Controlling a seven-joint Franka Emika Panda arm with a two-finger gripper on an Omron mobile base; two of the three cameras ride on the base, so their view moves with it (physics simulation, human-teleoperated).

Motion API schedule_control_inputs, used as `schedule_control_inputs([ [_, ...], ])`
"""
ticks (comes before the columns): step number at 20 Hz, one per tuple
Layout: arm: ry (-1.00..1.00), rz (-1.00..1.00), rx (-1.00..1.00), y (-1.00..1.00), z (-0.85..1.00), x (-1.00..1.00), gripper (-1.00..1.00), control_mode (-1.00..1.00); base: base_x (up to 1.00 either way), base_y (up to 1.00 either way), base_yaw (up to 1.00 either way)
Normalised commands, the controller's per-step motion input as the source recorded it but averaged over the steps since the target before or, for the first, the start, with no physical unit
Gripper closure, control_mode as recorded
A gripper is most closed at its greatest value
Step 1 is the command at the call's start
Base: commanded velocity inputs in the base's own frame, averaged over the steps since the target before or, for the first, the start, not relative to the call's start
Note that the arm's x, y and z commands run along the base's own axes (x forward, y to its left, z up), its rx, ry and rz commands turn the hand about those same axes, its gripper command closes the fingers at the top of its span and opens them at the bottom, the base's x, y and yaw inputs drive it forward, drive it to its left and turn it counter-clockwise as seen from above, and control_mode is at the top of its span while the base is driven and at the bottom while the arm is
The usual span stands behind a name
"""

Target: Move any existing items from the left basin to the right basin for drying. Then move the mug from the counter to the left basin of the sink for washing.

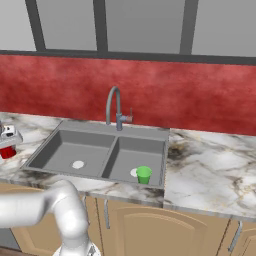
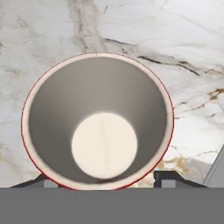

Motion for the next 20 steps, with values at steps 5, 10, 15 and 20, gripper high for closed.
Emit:
schedule_control_inputs([
  [5,0.0,0.0,0.0,0.0,-0.1,0.0,1.0,-1.0,0.0,0.0,0.0],
  [10,0.0,0.0,0.0,-0.11,-0.02,0.0,1.0,-1.0,0.0,0.0,0.0],
  [15,0.0,-0.05,0.03,-0.46,0.01,0.0,1.0,-1.0,0.0,0.0,0.0],
  [20,0.0,-0.12,0.06,-0.75,0.1,0.0,1.0,-1.0,0.0,0.0,0.0],
])
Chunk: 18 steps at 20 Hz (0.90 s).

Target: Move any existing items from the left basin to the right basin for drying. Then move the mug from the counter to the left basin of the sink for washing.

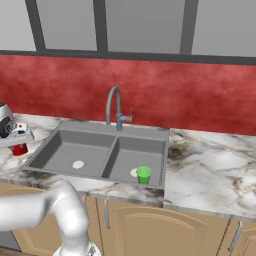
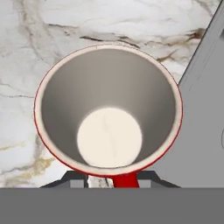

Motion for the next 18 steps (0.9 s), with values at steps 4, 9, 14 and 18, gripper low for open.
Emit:
schedule_control_inputs([
  [4,0.0,-0.15,0.1,-0.81,0.15,0.0,1.0,-1.0,0.0,0.0,0.0],
  [9,0.0,-0.23,0.03,-0.9,0.17,0.0,1.0,-1.0,0.0,0.0,0.0],
  [14,0.01,-0.26,0.0,-0.94,0.08,0.0,1.0,-1.0,0.0,0.0,0.0],
  [18,0.03,-0.22,0.0,-0.81,0.0,0.01,1.0,-1.0,0.0,0.0,0.0],
])
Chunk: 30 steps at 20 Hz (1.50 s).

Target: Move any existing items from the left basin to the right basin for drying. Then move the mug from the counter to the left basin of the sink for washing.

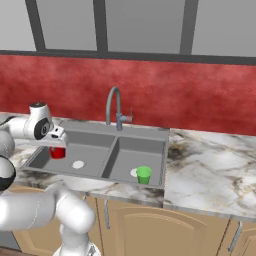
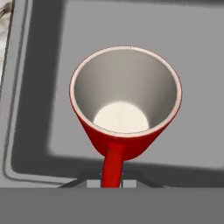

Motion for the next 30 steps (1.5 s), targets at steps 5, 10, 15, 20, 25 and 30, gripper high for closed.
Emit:
schedule_control_inputs([
  [5,0.02,-0.1,0.0,-0.43,-0.02,0.18,1.0,-1.0,0.0,0.0,0.0],
  [10,0.01,0.0,0.0,-0.03,-0.22,0.41,1.0,-1.0,0.0,0.0,0.0],
  [15,0.0,0.0,0.0,-0.05,-0.3,0.3,1.0,-1.0,0.0,0.0,0.0],
  [20,0.0,0.0,0.0,-0.01,-0.31,0.24,1.0,-1.0,0.0,0.0,0.0],
  [25,0.0,0.0,0.0,0.0,-0.28,0.17,1.0,-1.0,0.0,0.0,0.0],
  [30,0.0,0.0,0.0,0.0,-0.21,0.11,1.0,-1.0,0.0,0.0,0.0],
])
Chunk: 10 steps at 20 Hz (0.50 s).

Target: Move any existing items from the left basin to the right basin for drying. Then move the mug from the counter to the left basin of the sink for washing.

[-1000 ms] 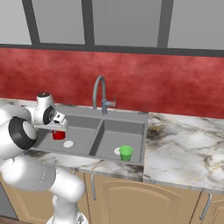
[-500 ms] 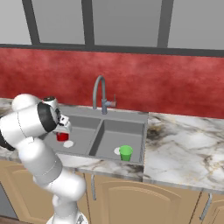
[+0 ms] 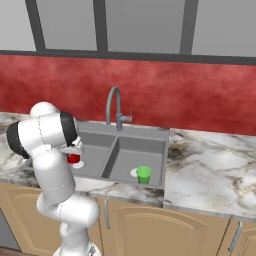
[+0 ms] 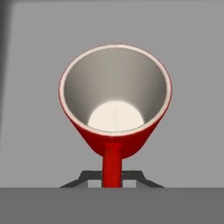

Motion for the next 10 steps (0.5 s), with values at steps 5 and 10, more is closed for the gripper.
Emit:
schedule_control_inputs([
  [5,0.0,-0.01,0.0,0.0,-0.18,0.07,1.0,-1.0,0.0,0.0,0.0],
  [10,0.0,-0.01,0.0,0.0,-0.15,0.09,1.0,-1.0,0.0,0.0,0.0],
])
